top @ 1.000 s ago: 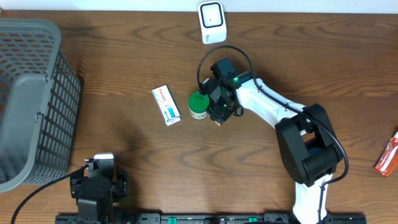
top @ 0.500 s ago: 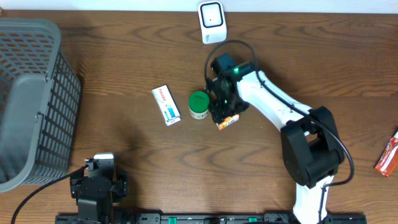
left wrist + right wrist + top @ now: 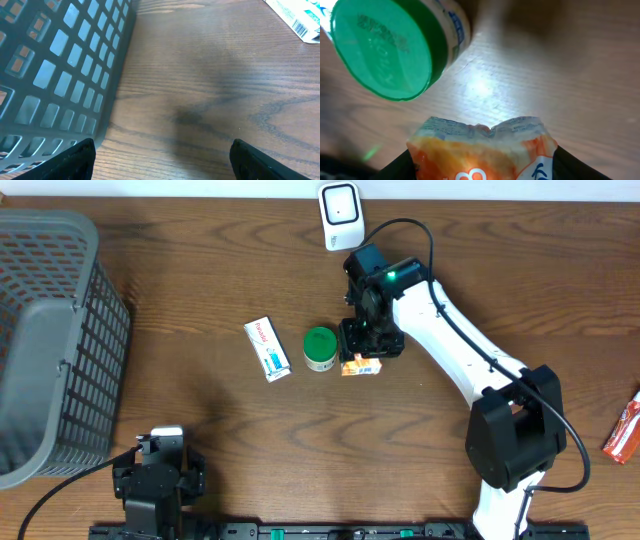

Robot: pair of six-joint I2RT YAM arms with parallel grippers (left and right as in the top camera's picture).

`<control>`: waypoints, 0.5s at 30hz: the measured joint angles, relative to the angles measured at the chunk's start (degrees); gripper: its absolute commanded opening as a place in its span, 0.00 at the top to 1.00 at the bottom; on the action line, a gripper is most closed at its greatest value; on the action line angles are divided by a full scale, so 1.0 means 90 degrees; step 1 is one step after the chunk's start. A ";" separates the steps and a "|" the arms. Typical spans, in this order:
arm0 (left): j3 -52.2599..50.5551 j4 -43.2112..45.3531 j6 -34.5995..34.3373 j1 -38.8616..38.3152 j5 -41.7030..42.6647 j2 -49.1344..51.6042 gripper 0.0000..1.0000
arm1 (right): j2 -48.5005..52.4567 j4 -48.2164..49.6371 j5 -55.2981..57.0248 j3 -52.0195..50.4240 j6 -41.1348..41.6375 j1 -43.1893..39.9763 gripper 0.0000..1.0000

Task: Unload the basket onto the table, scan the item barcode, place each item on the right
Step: 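Lift the Kleenex pack and carry it to the white scanner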

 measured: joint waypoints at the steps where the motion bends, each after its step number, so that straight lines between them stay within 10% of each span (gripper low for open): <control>1: 0.0000 0.0000 0.0000 0.0000 0.0000 0.0000 0.14 | 0.0000 -0.0017 -0.0078 0.0000 0.0061 0.0000 0.39; 15: 0.0000 0.0000 0.0000 0.0000 0.0000 0.0000 0.14 | 0.0000 0.0279 -0.0498 0.0002 0.0369 -0.0017 0.45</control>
